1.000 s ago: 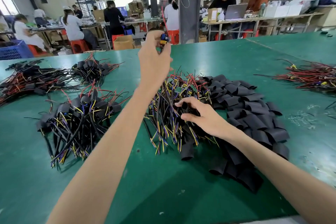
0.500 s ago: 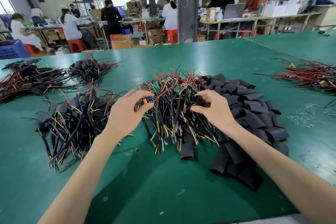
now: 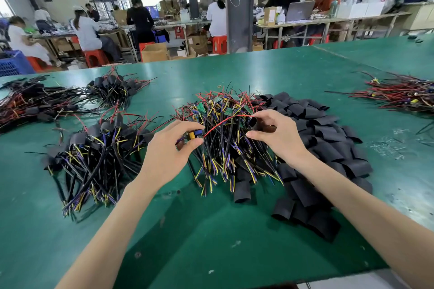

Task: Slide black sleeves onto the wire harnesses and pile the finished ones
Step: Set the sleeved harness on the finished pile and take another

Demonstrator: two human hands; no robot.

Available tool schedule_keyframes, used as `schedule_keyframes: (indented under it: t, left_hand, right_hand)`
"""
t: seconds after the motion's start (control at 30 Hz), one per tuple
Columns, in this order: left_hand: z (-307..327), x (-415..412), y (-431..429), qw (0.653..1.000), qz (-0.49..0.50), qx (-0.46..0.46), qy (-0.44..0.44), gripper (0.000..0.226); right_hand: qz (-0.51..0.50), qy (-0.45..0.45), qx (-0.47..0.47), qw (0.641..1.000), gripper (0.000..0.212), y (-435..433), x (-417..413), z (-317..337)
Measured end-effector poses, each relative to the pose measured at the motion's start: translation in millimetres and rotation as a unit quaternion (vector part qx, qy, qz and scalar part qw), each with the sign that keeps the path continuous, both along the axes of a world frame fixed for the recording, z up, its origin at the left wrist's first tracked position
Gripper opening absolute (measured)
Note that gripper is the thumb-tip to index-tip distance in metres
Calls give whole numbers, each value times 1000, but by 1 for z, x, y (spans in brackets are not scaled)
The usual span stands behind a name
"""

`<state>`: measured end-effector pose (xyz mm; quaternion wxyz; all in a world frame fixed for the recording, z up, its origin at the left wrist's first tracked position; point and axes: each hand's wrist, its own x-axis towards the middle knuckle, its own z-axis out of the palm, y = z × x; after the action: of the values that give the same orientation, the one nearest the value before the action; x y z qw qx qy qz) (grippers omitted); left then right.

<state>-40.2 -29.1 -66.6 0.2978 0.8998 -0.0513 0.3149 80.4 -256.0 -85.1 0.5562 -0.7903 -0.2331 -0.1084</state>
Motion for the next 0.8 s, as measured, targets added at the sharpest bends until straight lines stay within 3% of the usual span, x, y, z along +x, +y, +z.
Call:
schedule_keyframes:
  t: [0.8]
  left_hand:
    - [-2,-1,3,996,43,79,10,25]
  right_hand:
    - [21,-40,55,997,38,-4,-5,12]
